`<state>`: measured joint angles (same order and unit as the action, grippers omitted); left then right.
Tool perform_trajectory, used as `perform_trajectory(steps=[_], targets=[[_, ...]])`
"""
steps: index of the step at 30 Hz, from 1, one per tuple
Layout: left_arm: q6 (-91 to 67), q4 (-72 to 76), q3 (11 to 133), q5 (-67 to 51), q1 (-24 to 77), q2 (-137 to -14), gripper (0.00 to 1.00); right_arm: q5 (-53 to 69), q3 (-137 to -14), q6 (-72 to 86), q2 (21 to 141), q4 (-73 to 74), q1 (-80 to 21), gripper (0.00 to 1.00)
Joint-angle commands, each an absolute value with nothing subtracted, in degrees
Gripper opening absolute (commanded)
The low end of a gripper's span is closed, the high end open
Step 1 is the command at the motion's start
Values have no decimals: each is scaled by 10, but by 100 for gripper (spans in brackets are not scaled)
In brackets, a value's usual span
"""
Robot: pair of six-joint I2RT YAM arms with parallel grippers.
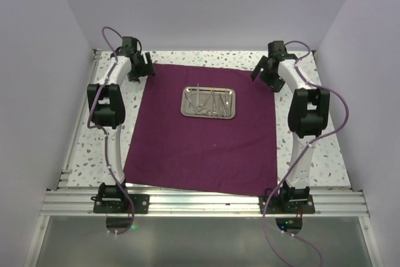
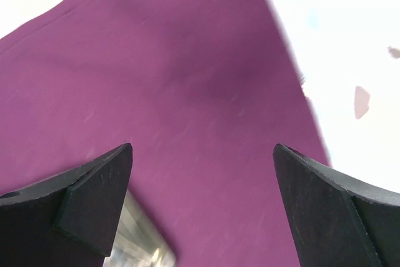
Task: Open and lay out the surgical kit
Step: Smooth out the surgical kit at the center of the board.
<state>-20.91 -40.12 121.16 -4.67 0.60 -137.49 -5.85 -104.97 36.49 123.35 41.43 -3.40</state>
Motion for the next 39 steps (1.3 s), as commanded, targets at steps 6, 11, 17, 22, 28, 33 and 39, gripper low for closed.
perform_trajectory(steps=[6, 11, 17, 22, 28, 33, 39], targets=[[-194, -347, 1246, -126, 0, -1435, 67, -217, -1176, 361, 1324, 495, -26, 97], [-200, -321, 1232, -163, 0, -1437, 54, -212, -1223, 353, 1375, 502, -17, 93], [-203, -309, 1216, -181, 0, -1441, 31, -158, -1231, 348, 1418, 470, -16, 60], [-214, -307, 1209, -179, 0, -1451, 0, -91, -1244, 346, 1450, 433, -16, 26], [-228, -309, 1228, -121, -19, -1448, 0, -56, -1336, 345, 1498, 443, -16, 0], [-239, -308, 1268, -84, -49, -1450, 0, -47, -1391, 350, 1529, 447, -14, 0], [-256, -294, 1319, -75, -86, -1462, 0, -46, -1404, 349, 1537, 431, -9, 0]])
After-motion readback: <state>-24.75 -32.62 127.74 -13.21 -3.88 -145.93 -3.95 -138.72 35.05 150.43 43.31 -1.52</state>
